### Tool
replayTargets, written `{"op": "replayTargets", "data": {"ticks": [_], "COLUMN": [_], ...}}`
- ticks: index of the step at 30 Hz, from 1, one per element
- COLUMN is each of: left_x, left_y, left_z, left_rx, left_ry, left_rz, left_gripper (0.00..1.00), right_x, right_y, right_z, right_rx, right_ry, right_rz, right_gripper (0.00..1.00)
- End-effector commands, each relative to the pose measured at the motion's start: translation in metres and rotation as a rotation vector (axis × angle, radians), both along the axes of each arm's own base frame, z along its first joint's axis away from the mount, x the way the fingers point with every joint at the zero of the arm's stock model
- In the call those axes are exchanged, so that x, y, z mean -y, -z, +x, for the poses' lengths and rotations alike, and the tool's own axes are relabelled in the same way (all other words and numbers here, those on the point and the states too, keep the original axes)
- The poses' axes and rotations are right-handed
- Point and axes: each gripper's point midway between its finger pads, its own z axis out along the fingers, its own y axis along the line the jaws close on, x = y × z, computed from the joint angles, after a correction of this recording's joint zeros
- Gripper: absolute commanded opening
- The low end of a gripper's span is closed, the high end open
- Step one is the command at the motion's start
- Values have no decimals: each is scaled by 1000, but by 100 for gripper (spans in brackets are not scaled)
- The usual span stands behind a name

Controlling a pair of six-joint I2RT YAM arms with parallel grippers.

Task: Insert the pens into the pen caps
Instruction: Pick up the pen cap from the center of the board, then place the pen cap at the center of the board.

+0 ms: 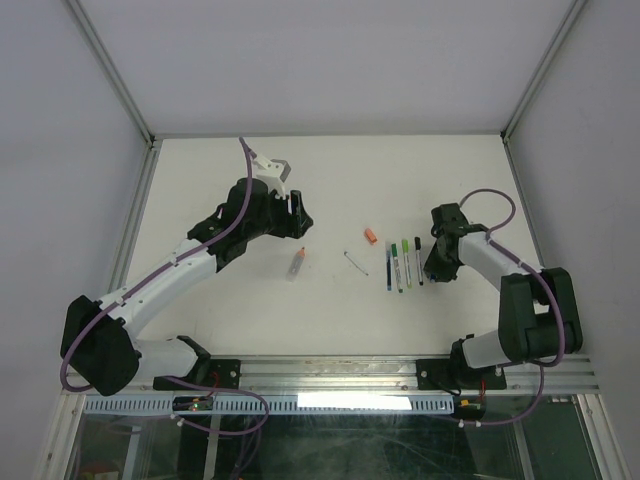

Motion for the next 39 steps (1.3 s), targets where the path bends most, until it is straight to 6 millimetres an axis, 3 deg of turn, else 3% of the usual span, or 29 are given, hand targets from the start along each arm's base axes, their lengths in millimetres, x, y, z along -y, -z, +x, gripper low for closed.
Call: {"op": "replayTargets", "data": {"ticks": [1,5,8,10,14,18,21,26,32,39], "left_x": [3,3,3,4,3,-14,-33,-46,-47,-46], "left_y": [-17,-17,-17,-18,-20,-20,-20,-23,-22,-20], "left_z": [7,7,7,7,9,17,24,32,33,33], "left_rx": [44,42,42,42,43,42,40,42,38,33], "left_ry": [12,15,15,15,4,-82,-162,-206,-204,-197], "left_rz": [-25,-27,-28,-32,-45,-72,-103,-117,-123,-127], "left_gripper": [58,58,58,58,58,59,59,59,59,59], "right_x": [-2,5,7,-4,-62,-141,-173,-195,-195,-192], "right_y": [-2,-10,-32,-51,-81,-90,-82,-58,-35,-13], "right_z": [11,12,20,28,35,13,-8,-39,-49,-50], "right_rx": [32,49,98,152,259,317,308,237,171,90], "right_ry": [-9,-4,-37,-112,-371,-659,-794,-983,-1020,-876], "right_rz": [16,-17,-38,-13,53,211,253,185,79,24], "right_gripper": [23,11,7,3,1,1,3,9,13,14]}}
